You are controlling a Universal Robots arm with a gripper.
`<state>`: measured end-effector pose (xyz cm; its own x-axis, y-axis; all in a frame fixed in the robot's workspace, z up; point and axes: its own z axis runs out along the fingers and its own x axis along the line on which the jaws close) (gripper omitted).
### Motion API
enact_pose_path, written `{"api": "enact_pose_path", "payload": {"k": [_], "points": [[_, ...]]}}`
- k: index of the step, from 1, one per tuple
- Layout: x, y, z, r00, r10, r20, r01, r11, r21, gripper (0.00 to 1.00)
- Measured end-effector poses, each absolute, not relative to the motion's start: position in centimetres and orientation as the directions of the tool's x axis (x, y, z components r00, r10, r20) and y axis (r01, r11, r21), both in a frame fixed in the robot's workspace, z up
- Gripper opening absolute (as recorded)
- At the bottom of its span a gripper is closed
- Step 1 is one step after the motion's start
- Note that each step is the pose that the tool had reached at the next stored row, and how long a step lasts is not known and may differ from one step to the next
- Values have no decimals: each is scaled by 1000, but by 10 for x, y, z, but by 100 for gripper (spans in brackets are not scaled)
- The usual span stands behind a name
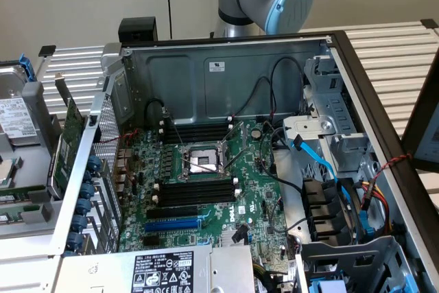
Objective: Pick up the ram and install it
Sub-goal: 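Pick up the ram and move it above insertion slot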
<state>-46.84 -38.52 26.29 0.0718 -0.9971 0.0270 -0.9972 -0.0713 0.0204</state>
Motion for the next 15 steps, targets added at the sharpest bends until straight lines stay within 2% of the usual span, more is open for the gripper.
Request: {"api": "enact_pose_path", "payload": {"k": [15], "points": [[-468,-395,236,72,-997,26,-997,-71,20,42]]}}
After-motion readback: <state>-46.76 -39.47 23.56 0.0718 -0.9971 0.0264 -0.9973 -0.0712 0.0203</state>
